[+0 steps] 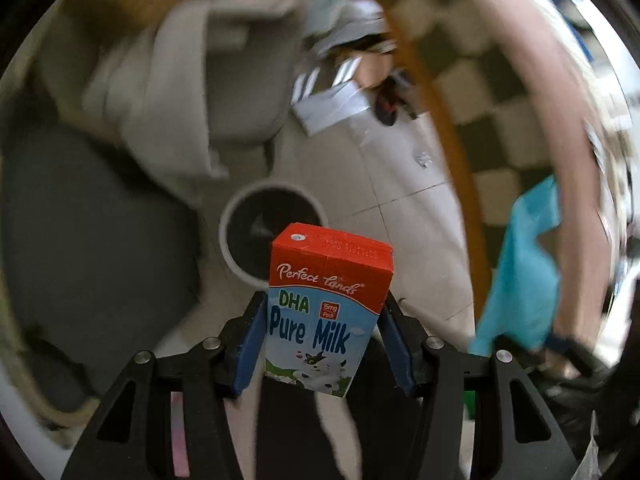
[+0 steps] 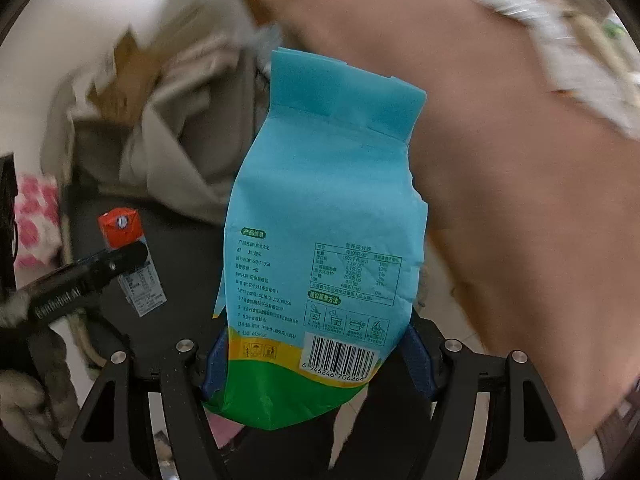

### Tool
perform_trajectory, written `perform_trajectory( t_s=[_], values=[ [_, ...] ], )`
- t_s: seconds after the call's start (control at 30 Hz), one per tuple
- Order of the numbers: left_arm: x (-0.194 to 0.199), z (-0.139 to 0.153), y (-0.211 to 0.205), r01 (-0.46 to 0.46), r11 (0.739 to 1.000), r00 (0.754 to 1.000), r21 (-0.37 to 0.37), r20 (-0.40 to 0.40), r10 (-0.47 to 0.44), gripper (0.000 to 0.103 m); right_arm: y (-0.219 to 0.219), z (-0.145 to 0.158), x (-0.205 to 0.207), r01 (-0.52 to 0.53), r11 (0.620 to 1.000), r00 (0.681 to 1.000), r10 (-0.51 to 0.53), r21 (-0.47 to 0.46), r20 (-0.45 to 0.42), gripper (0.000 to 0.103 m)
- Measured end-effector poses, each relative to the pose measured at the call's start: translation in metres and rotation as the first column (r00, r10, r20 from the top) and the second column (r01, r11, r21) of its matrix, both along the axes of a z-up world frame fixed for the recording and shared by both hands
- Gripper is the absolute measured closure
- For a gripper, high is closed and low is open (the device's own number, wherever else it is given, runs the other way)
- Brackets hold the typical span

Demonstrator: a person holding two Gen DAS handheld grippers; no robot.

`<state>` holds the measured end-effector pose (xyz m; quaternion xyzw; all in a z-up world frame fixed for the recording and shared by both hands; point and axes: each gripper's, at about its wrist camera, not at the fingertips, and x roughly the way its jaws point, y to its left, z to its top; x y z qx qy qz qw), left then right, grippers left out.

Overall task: Collect trash
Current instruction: 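Carry both items to the white bin and release them inside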

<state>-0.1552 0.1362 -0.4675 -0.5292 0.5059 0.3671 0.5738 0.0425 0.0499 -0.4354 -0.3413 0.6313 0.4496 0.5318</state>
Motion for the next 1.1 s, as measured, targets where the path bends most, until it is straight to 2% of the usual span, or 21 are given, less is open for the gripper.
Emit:
perform_trajectory(
  t_s=[0.13, 0.23, 0.3, 0.33, 0.37, 0.4, 0.43, 0.5, 0.53, 0.57, 0.63, 0.73, 0.8, 0.9, 1.03, 1.1],
  values=[
    [-0.029, -0.092, 0.018, -0.119, 0.985, 0.991, -0.122, 0.051, 0.126, 0.052, 0.024, -0.103, -0.031, -0.064, 0.994, 0.997, 0.06, -0.089, -0.044, 0.03],
    [-0.038, -0.156, 0.028, -0.15, 0.969, 0.982, -0.194, 0.085, 0.169, 0.05, 0.039, -0.189, -0.054, -0.112, 0.981, 0.99, 0.097, -0.161, -0.102, 0.03],
    [-0.043, -0.196, 0.035, -0.155, 0.963, 0.981, -0.22, 0.08, 0.176, 0.05, 0.046, -0.243, -0.07, -0.159, 0.966, 0.98, 0.13, -0.203, -0.151, 0.03],
    [-0.044, -0.212, 0.038, -0.149, 0.962, 0.983, -0.229, 0.073, 0.17, 0.048, 0.046, -0.259, -0.073, -0.171, 0.961, 0.977, 0.137, -0.215, -0.165, 0.03],
    [-0.047, -0.228, 0.039, -0.147, 0.961, 0.985, -0.234, 0.054, 0.164, 0.044, 0.05, -0.285, -0.081, -0.19, 0.954, 0.97, 0.147, -0.232, -0.193, 0.029],
    [-0.051, -0.245, 0.042, -0.15, 0.961, 0.986, -0.232, 0.031, 0.162, 0.03, 0.053, -0.311, -0.088, -0.216, 0.944, 0.962, 0.162, -0.248, -0.221, 0.029],
    [-0.055, -0.255, 0.042, -0.156, 0.961, 0.986, -0.227, 0.015, 0.164, 0.016, 0.057, -0.323, -0.09, -0.227, 0.94, 0.958, 0.168, -0.256, -0.231, 0.027],
    [-0.062, -0.272, 0.042, -0.171, 0.963, 0.985, -0.209, -0.03, 0.169, 0.007, 0.062, -0.355, -0.094, -0.247, 0.931, 0.954, 0.185, -0.268, -0.235, 0.013],
    [-0.065, -0.276, 0.04, -0.173, 0.966, 0.985, -0.195, -0.056, 0.165, 0.006, 0.067, -0.367, -0.096, -0.251, 0.93, 0.955, 0.192, -0.268, -0.227, 0.006],
    [-0.071, -0.278, 0.039, -0.172, 0.969, 0.984, -0.174, -0.082, 0.16, 0.006, 0.068, -0.376, -0.098, -0.245, 0.932, 0.958, 0.19, -0.267, -0.216, 0.0],
    [-0.077, -0.278, 0.034, -0.168, 0.978, 0.978, -0.127, -0.143, 0.15, 0.006, 0.07, -0.384, -0.099, -0.236, 0.934, 0.962, 0.187, -0.267, -0.197, 0.0],
    [-0.082, -0.272, 0.028, -0.149, 0.988, 0.962, -0.043, -0.238, 0.134, 0.006, 0.074, -0.379, -0.092, -0.237, 0.938, 0.969, 0.21, -0.254, -0.127, 0.0],
    [-0.084, -0.27, 0.023, -0.129, 0.992, 0.947, -0.016, -0.299, 0.118, 0.006, 0.072, -0.368, -0.092, -0.241, 0.938, 0.97, 0.239, -0.248, -0.039, 0.0],
    [-0.088, -0.259, 0.017, -0.134, 0.991, 0.941, -0.006, -0.315, 0.125, 0.006, 0.073, -0.354, -0.094, -0.238, 0.937, 0.965, 0.258, -0.255, 0.046, 0.0],
    [-0.085, -0.243, 0.011, -0.127, 0.992, 0.938, 0.005, -0.325, 0.121, 0.006, 0.076, -0.342, -0.079, -0.231, 0.94, 0.959, 0.264, -0.252, 0.104, 0.0],
    [-0.08, -0.231, 0.009, -0.11, 0.994, 0.938, 0.011, -0.329, 0.108, 0.006, 0.072, -0.334, -0.077, -0.224, 0.944, 0.962, 0.254, -0.243, 0.101, 0.0]
  ],
)
